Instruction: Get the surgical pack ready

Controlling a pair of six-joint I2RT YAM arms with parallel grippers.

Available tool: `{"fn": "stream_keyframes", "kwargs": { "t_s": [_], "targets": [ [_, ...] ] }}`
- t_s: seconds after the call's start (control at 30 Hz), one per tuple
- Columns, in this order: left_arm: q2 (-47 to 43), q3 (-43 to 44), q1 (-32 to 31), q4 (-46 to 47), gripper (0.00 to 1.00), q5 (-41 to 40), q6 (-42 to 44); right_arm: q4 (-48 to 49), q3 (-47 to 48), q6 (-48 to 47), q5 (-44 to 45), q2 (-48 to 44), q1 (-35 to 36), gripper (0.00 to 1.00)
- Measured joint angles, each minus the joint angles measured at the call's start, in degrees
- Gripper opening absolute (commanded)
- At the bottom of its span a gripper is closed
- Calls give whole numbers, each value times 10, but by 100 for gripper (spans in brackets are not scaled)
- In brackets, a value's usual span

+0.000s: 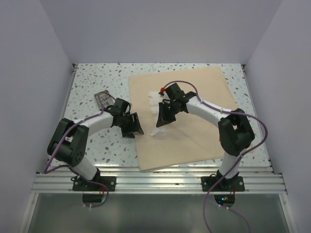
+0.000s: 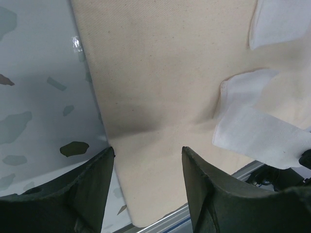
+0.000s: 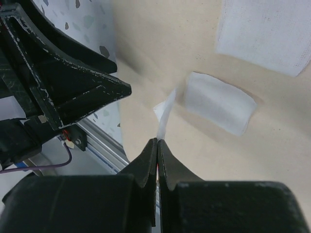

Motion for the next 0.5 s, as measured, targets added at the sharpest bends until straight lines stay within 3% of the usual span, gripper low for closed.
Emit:
{"fn": "stream_keyframes", "kwargs": {
  "t_s": [0.5],
  "targets": [
    [5,0,0,1,62,1,0,-5,-6,-28,8,26,-16,0]
  ]
}}
